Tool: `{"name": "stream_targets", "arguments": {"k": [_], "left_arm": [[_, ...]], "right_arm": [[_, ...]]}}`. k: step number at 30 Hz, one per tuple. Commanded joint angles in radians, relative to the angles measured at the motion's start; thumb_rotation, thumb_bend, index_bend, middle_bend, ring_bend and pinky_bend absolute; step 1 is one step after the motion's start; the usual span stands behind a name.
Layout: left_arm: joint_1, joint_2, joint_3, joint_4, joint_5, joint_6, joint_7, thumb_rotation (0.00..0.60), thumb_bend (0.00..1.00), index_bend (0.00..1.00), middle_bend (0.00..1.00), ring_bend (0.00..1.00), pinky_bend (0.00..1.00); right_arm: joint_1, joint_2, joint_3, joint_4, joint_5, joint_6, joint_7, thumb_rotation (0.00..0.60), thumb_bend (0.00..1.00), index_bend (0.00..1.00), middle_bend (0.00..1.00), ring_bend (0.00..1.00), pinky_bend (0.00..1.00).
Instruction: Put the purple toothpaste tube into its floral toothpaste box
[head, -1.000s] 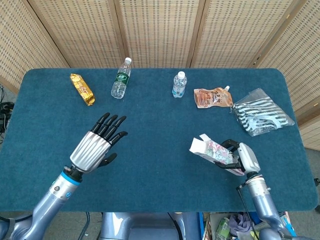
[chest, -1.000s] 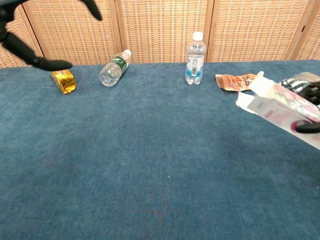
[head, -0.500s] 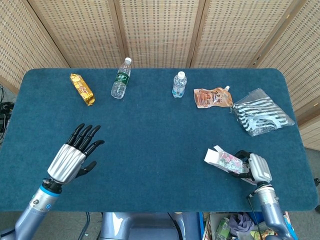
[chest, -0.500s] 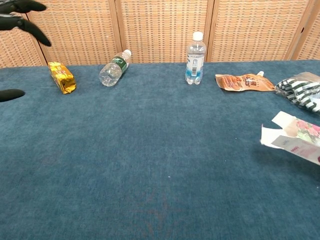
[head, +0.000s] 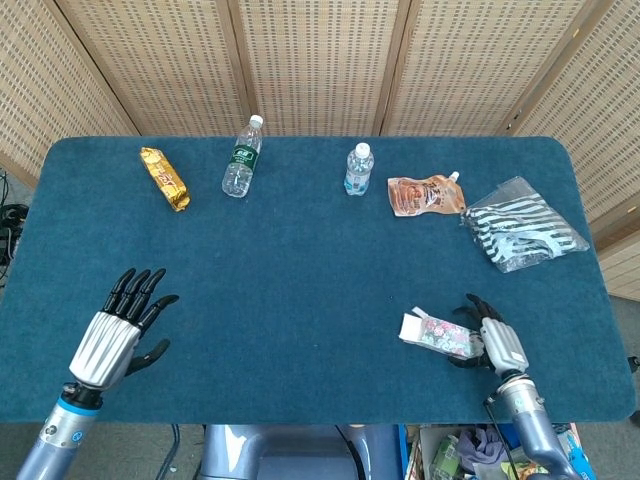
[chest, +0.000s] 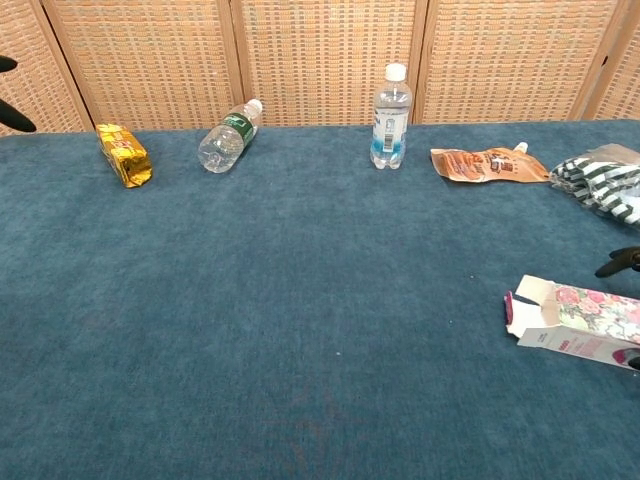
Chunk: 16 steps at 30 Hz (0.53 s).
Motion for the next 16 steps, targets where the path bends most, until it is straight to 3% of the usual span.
{"name": "stream_targets", "arguments": {"k": [1,5,12,16], "left_arm": [[0.023,-0.004,-0.002,0.016,0.004,0.01,-0.019,0.6,0.27,0.2,0.0,0.0,0.0],[0.054,-0.001,-0.004,0.037,-0.008,0.017,-0.037,0.6,0.27,0.16,0.0,0.0,0.0],[0.124,0.011,0.002,0.072,-0.025,0.048,-0.041,0.6,0.27,0.06,0.0,0.0,0.0],[0.161,0.008,-0.001,0.119,-0.034,0.065,-0.055,0.6,0.27,0.02,0.0,0.0,0.0]], "right_arm": [[0.007,0.015,-0.015,-0.004,-0.036,-0.013,0.006,0.6,0.01,0.0,0.0,0.0,0.0],[-0.003,0.028,-0.024,-0.01,-0.107,0.047,-0.006,0.6,0.01,0.0,0.0,0.0,0.0],[-0.08,0.008,-0.047,0.071,-0.33,0.387,-0.251,0.6,0.01,0.0,0.0,0.0,0.0],[-0.118,0.034,-0.053,0.054,-0.371,0.478,-0.29,0.6,0.01,0.0,0.0,0.0,0.0]]}}
